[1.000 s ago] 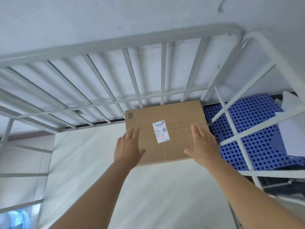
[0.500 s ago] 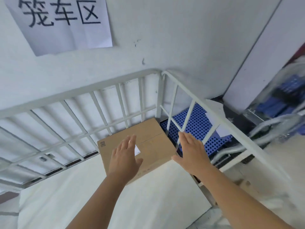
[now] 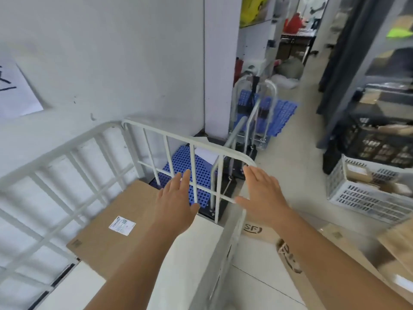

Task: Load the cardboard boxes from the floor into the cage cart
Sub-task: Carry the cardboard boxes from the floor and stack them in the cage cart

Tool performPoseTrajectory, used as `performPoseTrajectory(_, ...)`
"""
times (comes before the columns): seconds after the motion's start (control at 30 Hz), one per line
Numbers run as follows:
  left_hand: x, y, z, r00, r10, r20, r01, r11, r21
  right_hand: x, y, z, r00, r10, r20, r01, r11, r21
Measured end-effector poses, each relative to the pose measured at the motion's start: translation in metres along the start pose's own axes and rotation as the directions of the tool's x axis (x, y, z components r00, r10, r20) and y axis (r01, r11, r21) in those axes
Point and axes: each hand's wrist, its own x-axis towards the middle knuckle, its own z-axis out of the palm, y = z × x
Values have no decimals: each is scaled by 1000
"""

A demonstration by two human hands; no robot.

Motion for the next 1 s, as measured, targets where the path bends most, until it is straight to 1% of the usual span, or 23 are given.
performPoseTrajectory(0.07, -4, 31, 5, 996, 84, 29, -84, 996, -3, -27, 28, -2, 995, 100, -27, -100, 995, 12)
performPoseTrajectory(0.17, -9, 81, 17, 974, 213, 77, -213, 977, -1, -70, 70, -5, 974, 226, -31, -226, 974, 17)
performPoseTrajectory(0.27, -17, 128, 35, 932, 346, 105, -347, 938, -4, -115, 109, -4, 940, 339, -27, -338, 940, 42)
performPoseTrajectory(0.33, -25, 159, 51, 901, 414, 132, -416, 909, -14, -143, 136, -2, 906, 423, -9, -422, 904, 62)
performPoseTrajectory(0.43, -37, 197, 76, 858, 473, 201, -480, 877, -17, -181, 173, 6, 861, 509, -5, -508, 858, 75)
performPoseTrajectory(0.53, -51, 235, 104, 808, 531, 257, -548, 837, -6, -224, 212, 17, 799, 601, 17, -599, 794, 103)
performPoseTrajectory(0.67, -75, 283, 137, 752, 566, 338, -607, 795, 20, -284, 260, 28, 728, 685, 41, -684, 721, 111)
performPoseTrajectory(0.83, -95, 335, 170, 686, 606, 402, -671, 741, 25, -345, 311, 41, 645, 762, 63, -763, 637, 106)
performPoseTrajectory(1.0, -92, 368, 202, 648, 608, 459, -699, 714, 39, -373, 346, 50, 587, 806, 79, -809, 580, 94)
